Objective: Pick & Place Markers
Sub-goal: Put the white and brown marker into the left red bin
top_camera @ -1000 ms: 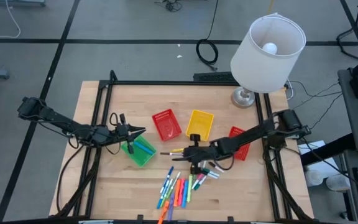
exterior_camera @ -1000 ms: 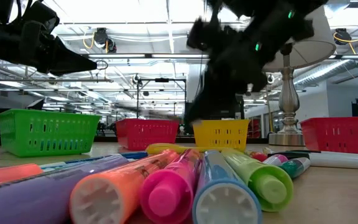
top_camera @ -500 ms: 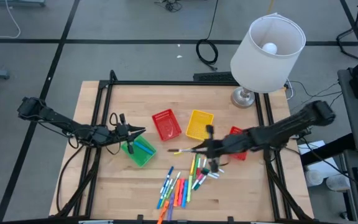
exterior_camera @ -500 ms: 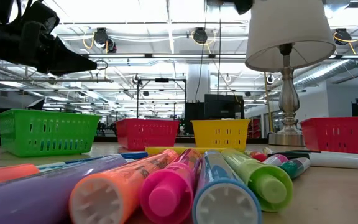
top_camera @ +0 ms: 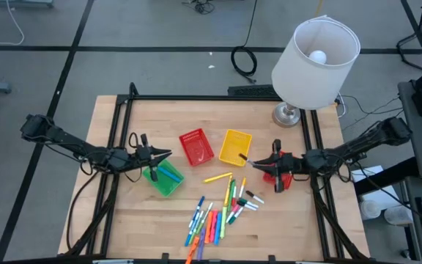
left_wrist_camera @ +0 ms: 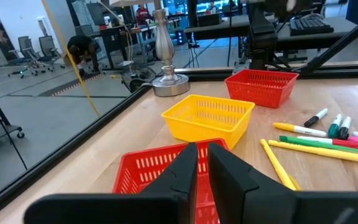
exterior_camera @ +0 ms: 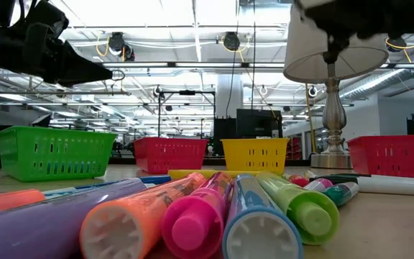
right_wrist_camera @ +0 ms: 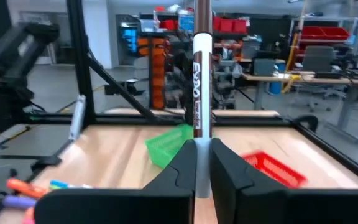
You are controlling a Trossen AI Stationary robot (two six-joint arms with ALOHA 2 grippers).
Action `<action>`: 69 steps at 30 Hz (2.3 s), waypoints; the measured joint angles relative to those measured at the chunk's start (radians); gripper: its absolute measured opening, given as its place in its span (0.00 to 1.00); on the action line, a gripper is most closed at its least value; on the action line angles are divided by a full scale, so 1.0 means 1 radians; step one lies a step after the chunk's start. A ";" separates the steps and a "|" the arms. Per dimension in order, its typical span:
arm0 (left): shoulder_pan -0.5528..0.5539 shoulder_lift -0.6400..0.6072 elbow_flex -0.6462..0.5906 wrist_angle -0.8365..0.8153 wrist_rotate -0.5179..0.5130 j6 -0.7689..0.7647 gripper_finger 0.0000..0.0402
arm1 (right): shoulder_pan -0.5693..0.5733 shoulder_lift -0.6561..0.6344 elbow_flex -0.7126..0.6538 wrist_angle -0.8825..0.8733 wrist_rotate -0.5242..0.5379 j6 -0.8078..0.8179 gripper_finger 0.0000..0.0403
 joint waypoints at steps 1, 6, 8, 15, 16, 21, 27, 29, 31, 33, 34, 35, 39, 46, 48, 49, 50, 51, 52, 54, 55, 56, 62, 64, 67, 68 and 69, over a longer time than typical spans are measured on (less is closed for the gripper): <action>0.000 0.000 0.000 0.003 0.000 0.000 0.12 | 0.000 -0.001 -0.024 0.020 0.013 0.002 0.03; 0.000 0.000 0.000 0.009 0.000 0.014 0.12 | -0.020 -0.001 -0.083 0.073 0.012 0.001 0.03; 0.000 0.000 0.000 0.009 0.000 0.014 0.12 | -0.033 -0.001 -0.088 0.070 0.012 0.002 0.03; 0.000 0.000 0.000 0.009 0.000 0.013 0.12 | -0.066 -0.001 -0.089 0.072 0.007 0.003 0.03; 0.000 0.000 0.000 0.009 0.000 0.013 0.12 | -0.068 -0.001 -0.089 0.071 0.007 0.003 0.03; 0.000 0.000 0.000 0.009 0.000 0.012 0.12 | -0.072 -0.001 -0.089 0.064 0.006 -0.006 0.03; 0.000 0.000 0.000 0.009 0.000 0.008 0.12 | -0.072 0.023 -0.089 0.071 0.006 -0.006 0.03; 0.000 0.000 0.000 0.009 0.000 0.001 0.12 | -0.072 0.035 -0.089 0.091 0.005 -0.007 0.03; 0.000 0.000 0.000 0.009 0.000 -0.001 0.12 | -0.072 0.045 -0.087 0.106 0.005 -0.008 0.03; 0.000 0.000 0.000 0.009 0.000 -0.001 0.12 | -0.072 0.060 -0.072 0.094 0.005 -0.008 0.03; 0.000 0.000 0.000 0.009 0.000 -0.001 0.12 | -0.072 0.070 -0.058 0.074 0.006 -0.008 0.03; 0.000 0.000 0.000 0.009 0.000 -0.001 0.12 | -0.072 0.082 -0.040 0.048 0.009 -0.003 0.03; 0.000 0.000 0.000 0.034 0.000 0.002 0.12 | -0.072 0.164 0.065 -0.068 0.016 0.041 0.03; 0.000 0.000 0.000 0.130 0.000 0.003 0.12 | -0.071 0.374 0.295 -0.242 0.093 0.066 0.03; 0.000 0.000 0.000 0.168 0.000 0.010 0.12 | -0.079 0.436 0.372 -0.293 0.091 0.071 0.03; 0.000 0.000 0.000 0.192 0.000 0.030 0.12 | -0.084 0.464 0.411 -0.318 0.088 0.071 0.03; 0.000 0.000 0.000 0.217 0.000 0.062 0.12 | -0.087 0.493 0.451 -0.348 0.088 0.071 0.03; 0.000 0.000 0.000 0.243 -0.001 0.100 0.12 | -0.092 0.520 0.494 -0.377 0.088 0.071 0.03; 0.000 0.000 0.000 0.266 -0.001 0.136 0.12 | -0.097 0.546 0.537 -0.406 0.088 0.070 0.03; 0.000 0.000 0.000 0.296 -0.001 0.180 0.12 | -0.104 0.597 0.623 -0.458 0.088 0.053 0.03; 0.000 0.000 0.000 0.301 -0.001 0.187 0.12 | -0.110 0.622 0.666 -0.473 0.088 0.047 0.03; 0.000 0.000 0.000 0.302 -0.001 0.190 0.12 | -0.115 0.646 0.705 -0.478 0.088 0.045 0.03; 0.000 0.000 0.000 0.303 -0.001 0.199 0.12 | -0.185 0.790 0.921 -0.594 0.091 0.171 0.03; 0.000 -0.001 0.000 0.310 -0.001 0.240 0.12 | -0.209 0.837 0.966 -0.663 0.088 0.243 0.03; 0.000 -0.002 0.000 0.325 -0.017 0.339 0.12 | -0.237 0.902 0.994 -0.717 0.088 0.318 0.03; 0.000 -0.002 0.000 0.341 -0.035 0.372 0.12 | -0.245 0.918 0.994 -0.724 0.088 0.335 0.03; 0.000 -0.003 0.000 0.361 -0.056 0.400 0.12 | -0.256 0.935 0.994 -0.728 0.088 0.353 0.03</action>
